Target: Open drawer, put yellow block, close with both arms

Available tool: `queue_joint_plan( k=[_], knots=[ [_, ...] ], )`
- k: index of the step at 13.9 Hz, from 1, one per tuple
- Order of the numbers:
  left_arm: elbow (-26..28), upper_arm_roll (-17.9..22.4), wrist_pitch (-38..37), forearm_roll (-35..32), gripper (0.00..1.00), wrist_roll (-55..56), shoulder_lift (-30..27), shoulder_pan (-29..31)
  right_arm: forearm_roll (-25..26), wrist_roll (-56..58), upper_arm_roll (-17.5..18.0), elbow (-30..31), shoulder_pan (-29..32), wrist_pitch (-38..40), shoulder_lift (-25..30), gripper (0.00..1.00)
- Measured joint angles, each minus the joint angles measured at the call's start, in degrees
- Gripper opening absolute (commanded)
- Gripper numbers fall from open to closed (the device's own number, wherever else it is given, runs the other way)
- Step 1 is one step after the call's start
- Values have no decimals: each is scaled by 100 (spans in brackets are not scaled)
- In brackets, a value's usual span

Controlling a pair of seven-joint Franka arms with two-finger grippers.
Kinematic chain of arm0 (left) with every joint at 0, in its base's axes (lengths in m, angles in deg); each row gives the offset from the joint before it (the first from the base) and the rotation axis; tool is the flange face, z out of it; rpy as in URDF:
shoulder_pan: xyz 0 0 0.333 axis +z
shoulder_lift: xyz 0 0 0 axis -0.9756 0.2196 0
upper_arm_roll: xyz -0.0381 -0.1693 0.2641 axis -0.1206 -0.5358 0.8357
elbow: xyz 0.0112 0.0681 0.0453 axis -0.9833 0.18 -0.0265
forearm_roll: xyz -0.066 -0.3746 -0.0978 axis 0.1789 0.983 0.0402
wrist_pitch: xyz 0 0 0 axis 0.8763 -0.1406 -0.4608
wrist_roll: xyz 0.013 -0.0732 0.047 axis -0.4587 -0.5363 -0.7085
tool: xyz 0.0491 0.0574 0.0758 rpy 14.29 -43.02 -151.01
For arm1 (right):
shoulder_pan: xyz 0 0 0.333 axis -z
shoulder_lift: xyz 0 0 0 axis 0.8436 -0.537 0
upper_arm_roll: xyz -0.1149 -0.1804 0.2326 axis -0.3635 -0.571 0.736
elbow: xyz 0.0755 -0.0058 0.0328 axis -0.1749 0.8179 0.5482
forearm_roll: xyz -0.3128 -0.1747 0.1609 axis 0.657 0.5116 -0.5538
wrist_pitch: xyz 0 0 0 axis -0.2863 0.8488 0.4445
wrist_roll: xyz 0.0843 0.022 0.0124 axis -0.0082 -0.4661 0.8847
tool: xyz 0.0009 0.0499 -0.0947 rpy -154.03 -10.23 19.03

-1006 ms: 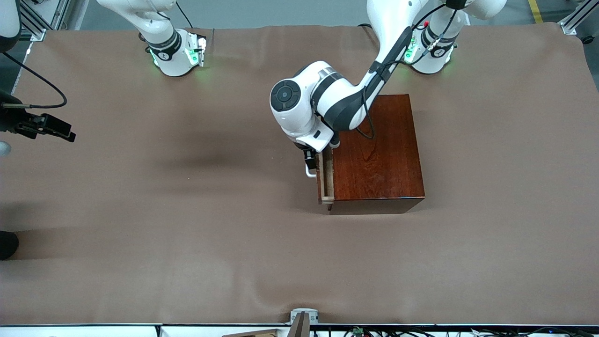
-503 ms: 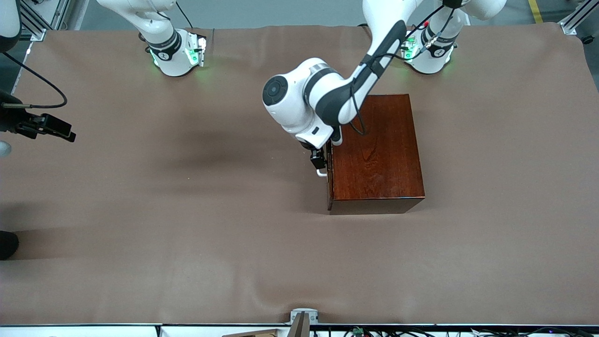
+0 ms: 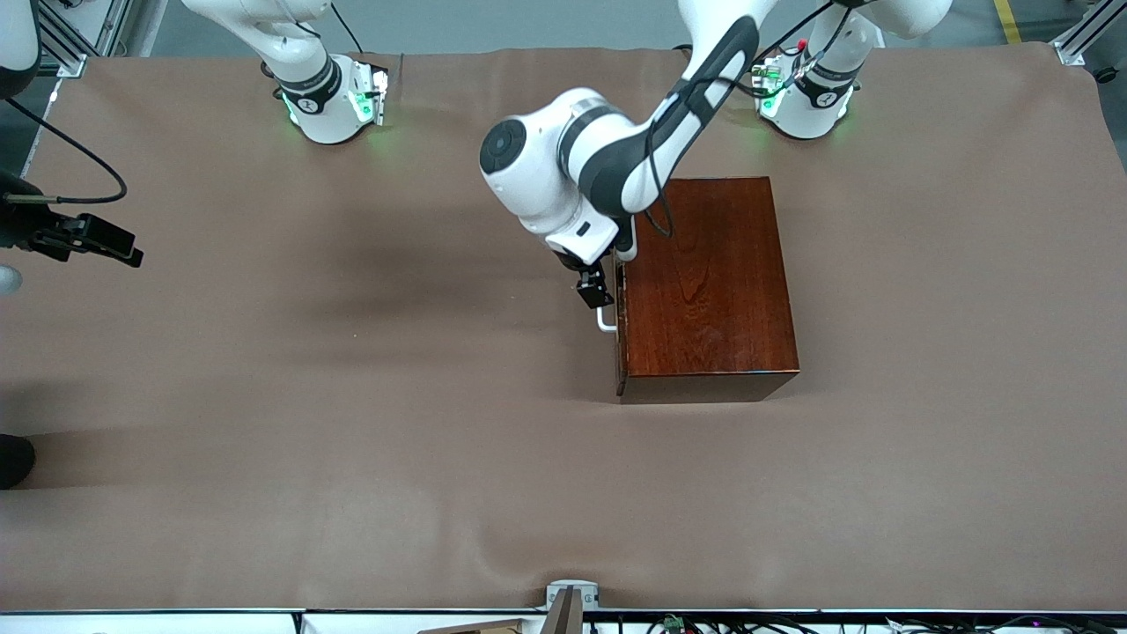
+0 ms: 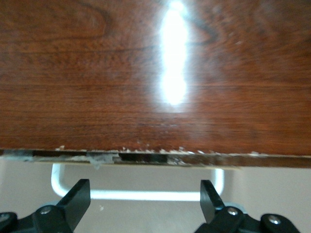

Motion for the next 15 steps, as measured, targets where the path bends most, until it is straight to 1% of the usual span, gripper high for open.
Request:
queue_joint_plan(
  k=[3, 5, 11, 15],
  knots=[
    [-20, 18, -55, -1, 100, -542, -385, 29, 0, 1, 14, -1, 0, 0, 0, 100],
    [-23, 76, -65, -2, 100, -977, -557, 211, 0, 1, 15, -1, 0, 0, 0, 100],
    [-29, 74, 37, 4, 100, -2884, -788, 1614, 0, 2, 24, -4, 0, 0, 0, 100],
    [-31, 67, 50, 305, 100, -4419, -1190, 2541, 0, 3, 25, -4, 0, 0, 0, 100]
  ],
)
